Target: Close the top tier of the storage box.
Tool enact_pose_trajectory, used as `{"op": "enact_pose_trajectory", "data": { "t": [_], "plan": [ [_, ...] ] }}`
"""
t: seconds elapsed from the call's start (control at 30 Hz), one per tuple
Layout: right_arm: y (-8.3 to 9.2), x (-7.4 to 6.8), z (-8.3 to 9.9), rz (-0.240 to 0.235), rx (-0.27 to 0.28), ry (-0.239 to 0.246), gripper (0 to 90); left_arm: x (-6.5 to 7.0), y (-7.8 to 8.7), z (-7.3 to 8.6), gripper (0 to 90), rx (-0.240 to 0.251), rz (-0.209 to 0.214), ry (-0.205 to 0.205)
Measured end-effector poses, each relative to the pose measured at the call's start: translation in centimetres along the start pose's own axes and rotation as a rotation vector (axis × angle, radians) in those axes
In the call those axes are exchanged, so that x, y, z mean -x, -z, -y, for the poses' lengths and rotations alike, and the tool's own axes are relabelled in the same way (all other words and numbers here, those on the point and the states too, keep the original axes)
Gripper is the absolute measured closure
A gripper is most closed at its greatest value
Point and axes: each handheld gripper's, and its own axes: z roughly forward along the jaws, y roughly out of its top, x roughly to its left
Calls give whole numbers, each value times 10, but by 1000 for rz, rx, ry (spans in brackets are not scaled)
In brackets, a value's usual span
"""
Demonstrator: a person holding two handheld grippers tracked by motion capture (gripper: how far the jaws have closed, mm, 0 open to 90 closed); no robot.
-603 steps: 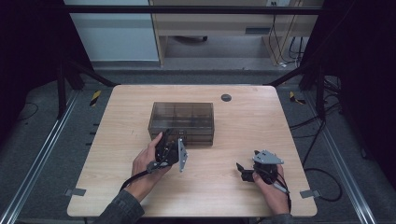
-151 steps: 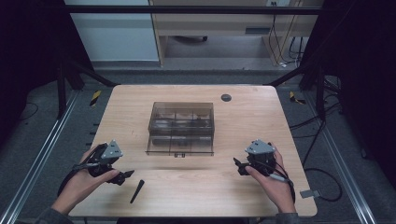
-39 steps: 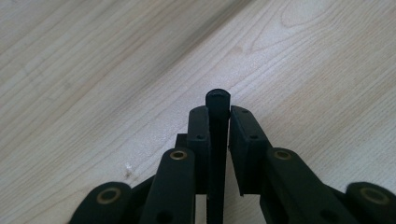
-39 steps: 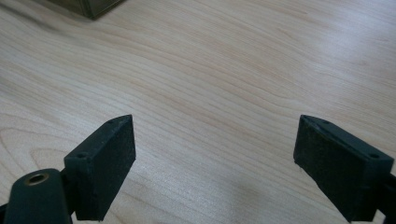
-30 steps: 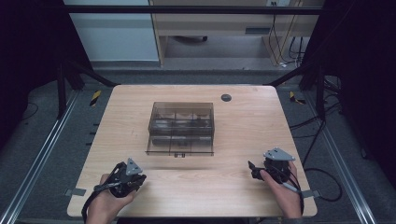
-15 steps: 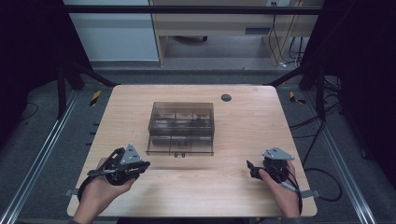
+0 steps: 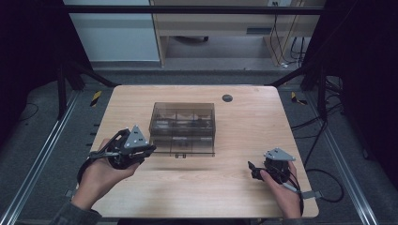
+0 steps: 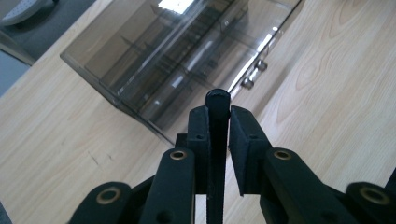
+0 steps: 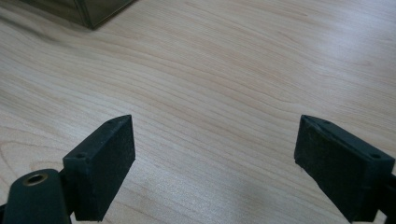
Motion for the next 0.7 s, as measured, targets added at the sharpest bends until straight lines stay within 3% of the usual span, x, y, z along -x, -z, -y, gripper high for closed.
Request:
{"op": "enact_pose_trajectory", "data": {
  "t": [0.27, 0.43, 0.7],
  "plan": [
    [1, 2, 1, 2, 3, -9, 126, -8, -5, -33, 783, -12, -43, -48],
    [1, 2, 1, -3, 3, -18, 126, -5, -9, -51, 783, -2, -31, -48],
    [2, 3, 1, -2, 8, -20, 126, 1, -26, -82, 783, -21, -25, -87]
  ]
}}
